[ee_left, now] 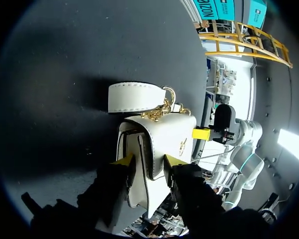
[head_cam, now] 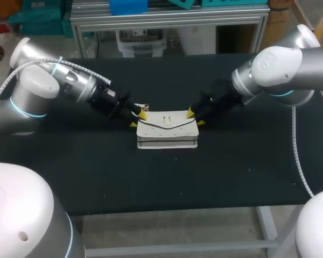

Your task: Pick up the bag, open it, inspect its contents, close it, and place it on the opposite side

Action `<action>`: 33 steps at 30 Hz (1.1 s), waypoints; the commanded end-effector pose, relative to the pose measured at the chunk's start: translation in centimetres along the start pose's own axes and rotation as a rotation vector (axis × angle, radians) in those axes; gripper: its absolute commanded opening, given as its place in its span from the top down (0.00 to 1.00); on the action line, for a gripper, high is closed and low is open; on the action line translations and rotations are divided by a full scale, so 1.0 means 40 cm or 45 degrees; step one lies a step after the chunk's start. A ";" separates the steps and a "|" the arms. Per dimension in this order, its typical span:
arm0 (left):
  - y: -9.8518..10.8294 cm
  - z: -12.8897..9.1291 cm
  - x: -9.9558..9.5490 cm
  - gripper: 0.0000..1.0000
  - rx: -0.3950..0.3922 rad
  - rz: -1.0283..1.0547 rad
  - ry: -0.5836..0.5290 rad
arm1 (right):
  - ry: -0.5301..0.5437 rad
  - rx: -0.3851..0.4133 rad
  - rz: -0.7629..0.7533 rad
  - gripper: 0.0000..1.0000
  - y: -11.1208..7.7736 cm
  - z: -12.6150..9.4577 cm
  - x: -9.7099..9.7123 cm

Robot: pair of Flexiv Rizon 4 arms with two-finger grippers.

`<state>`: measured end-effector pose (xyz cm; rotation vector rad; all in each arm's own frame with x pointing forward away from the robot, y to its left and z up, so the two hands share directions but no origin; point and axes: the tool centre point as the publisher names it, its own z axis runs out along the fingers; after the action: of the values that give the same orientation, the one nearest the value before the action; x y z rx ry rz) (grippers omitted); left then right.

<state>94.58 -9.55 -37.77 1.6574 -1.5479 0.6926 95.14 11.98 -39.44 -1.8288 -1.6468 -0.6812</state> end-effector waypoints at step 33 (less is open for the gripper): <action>0.114 -0.040 0.034 0.64 0.043 0.132 -0.022 | 0.036 -0.088 -0.086 0.00 -0.082 -0.104 0.045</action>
<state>90.67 -8.45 -34.93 1.5942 -1.6555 0.7483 92.66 10.52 -34.92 -1.7873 -1.6940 -0.7729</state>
